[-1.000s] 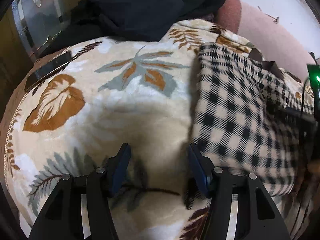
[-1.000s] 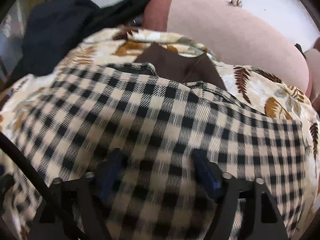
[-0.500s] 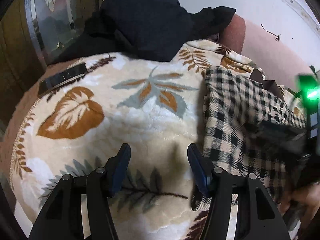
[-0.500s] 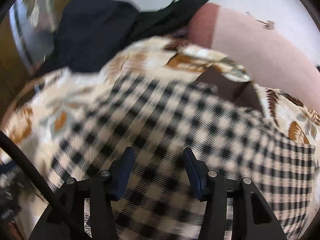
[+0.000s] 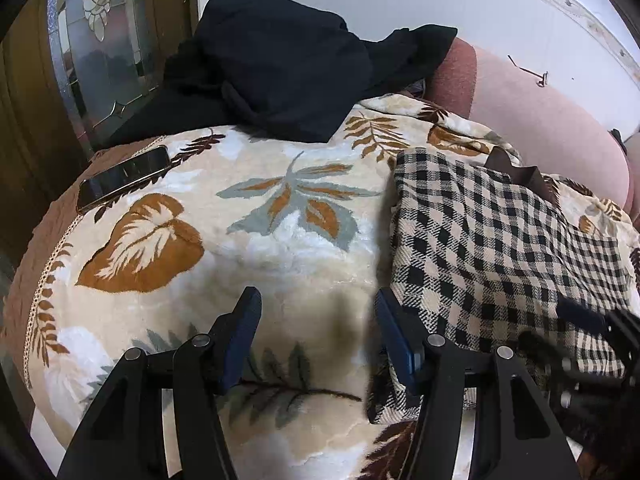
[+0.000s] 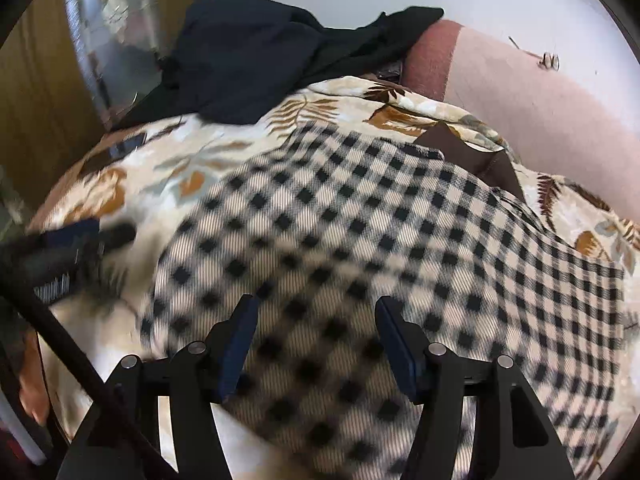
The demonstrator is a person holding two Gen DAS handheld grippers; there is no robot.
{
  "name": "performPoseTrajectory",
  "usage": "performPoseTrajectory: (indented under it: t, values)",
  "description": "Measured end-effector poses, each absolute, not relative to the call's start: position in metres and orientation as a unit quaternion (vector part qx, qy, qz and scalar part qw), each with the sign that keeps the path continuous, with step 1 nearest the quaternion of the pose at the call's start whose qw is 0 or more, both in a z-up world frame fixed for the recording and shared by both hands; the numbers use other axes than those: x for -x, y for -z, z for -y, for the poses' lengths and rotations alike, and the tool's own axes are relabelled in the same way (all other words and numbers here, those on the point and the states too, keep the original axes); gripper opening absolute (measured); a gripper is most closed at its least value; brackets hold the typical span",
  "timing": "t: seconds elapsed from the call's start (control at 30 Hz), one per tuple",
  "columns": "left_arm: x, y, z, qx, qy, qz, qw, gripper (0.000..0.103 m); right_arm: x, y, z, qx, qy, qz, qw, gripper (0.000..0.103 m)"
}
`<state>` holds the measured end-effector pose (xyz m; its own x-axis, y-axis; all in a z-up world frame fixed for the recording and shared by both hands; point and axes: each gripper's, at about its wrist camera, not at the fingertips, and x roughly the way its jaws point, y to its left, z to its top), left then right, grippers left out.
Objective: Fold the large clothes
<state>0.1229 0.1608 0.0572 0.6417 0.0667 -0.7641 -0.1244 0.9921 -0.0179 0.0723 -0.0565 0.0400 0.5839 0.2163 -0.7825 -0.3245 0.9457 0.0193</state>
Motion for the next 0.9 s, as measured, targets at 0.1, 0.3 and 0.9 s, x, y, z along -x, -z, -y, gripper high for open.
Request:
performPoseTrajectory:
  t: [0.1, 0.3, 0.9]
  values:
    - [-0.123, -0.056, -0.159, 0.036, -0.049, -0.423, 0.904, 0.059, -0.059, -0.037, 0.068, 0.058, -0.148, -0.432, 0.888, 0.066]
    - [-0.122, -0.056, -0.148, 0.047, -0.022, -0.421, 0.905, 0.059, -0.027, -0.041, 0.147, 0.009, -0.096, -0.432, 0.897, 0.073]
    - [-0.017, -0.035, 0.144, -0.171, 0.267, -0.372, 0.873, 0.059, -0.066, 0.012, 0.416, -0.33, -0.022, -0.449, 0.83, 0.079]
